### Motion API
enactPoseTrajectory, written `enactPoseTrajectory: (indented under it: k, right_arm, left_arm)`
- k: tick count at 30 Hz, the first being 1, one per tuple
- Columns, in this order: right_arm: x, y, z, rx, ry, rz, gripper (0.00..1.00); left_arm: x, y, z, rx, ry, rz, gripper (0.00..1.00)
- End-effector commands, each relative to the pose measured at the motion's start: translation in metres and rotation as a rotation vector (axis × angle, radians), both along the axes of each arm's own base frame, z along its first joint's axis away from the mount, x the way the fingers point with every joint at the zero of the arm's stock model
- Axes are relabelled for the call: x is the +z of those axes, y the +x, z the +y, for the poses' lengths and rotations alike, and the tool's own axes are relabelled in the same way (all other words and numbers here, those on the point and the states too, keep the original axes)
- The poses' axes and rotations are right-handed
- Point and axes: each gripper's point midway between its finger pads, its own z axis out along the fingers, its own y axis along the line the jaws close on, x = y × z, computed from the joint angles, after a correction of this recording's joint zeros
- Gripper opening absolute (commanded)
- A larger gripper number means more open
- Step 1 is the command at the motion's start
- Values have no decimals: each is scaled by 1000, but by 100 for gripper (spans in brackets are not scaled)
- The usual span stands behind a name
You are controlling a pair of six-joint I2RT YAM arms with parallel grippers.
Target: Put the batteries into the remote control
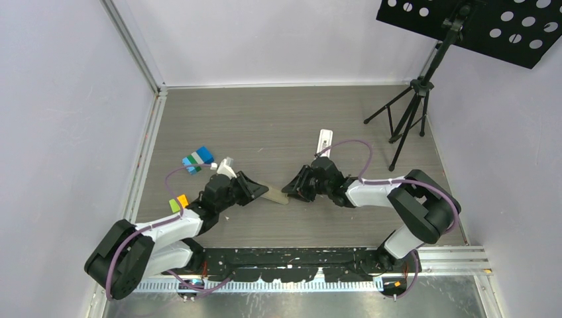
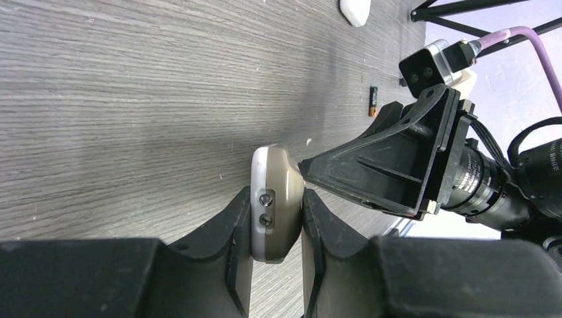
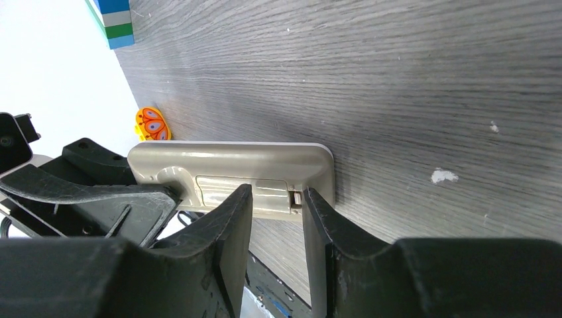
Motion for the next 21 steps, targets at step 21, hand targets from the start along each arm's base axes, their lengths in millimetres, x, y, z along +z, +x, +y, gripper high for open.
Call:
enactPoseTrajectory:
  k: [21]
  right_arm:
    - [-7,-5,6,10,33,37,40]
  left_arm:
    - [-31,-12,7,-26,104,78,0]
